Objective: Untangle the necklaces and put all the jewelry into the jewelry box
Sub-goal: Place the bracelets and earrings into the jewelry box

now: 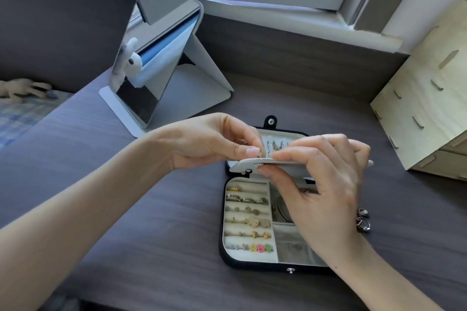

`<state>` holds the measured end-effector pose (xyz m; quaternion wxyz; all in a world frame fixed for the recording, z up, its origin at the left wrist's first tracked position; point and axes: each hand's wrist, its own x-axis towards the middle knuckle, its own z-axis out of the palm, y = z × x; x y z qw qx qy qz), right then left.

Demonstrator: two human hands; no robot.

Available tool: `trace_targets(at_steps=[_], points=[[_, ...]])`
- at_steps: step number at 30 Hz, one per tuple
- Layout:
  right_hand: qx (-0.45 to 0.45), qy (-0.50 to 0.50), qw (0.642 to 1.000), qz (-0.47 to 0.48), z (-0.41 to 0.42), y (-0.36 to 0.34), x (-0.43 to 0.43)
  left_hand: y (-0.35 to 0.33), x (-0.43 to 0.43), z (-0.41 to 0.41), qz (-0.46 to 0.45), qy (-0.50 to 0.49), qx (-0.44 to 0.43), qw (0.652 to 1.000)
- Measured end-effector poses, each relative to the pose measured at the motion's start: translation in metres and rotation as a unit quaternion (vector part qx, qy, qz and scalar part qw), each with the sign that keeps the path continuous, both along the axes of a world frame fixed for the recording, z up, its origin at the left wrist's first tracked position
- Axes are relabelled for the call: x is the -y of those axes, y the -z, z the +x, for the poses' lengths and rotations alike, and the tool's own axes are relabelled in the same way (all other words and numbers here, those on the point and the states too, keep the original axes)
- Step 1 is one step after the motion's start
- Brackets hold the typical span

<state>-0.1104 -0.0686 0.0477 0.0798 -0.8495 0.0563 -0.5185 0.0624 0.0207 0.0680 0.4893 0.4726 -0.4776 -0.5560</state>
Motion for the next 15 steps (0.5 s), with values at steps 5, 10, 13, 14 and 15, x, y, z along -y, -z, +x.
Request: trace_targets(at_steps=[5, 10, 13, 14, 15], points=[[-0.008, 0.010, 1.000, 0.003, -0.001, -0.002, -0.001, -0.003, 0.001, 0.001, -0.013, -0.007, 0.025, 1.000], [-0.009, 0.011, 1.000, 0.004, -0.001, -0.003, -0.002, -0.015, 0.000, 0.004, -0.038, -0.005, 0.104, 0.994], [-0.008, 0.013, 1.000, 0.002, -0.001, -0.003, -0.002, -0.023, 0.001, 0.007, -0.054, 0.005, 0.165, 0.985], [-0.007, 0.014, 1.000, 0.003, -0.001, -0.002, -0.002, -0.025, 0.001, 0.007, -0.058, 0.012, 0.188, 0.980], [-0.006, 0.015, 1.000, 0.003, -0.001, -0.002, -0.003, -0.028, 0.002, 0.007, -0.060, 0.020, 0.213, 0.975]])
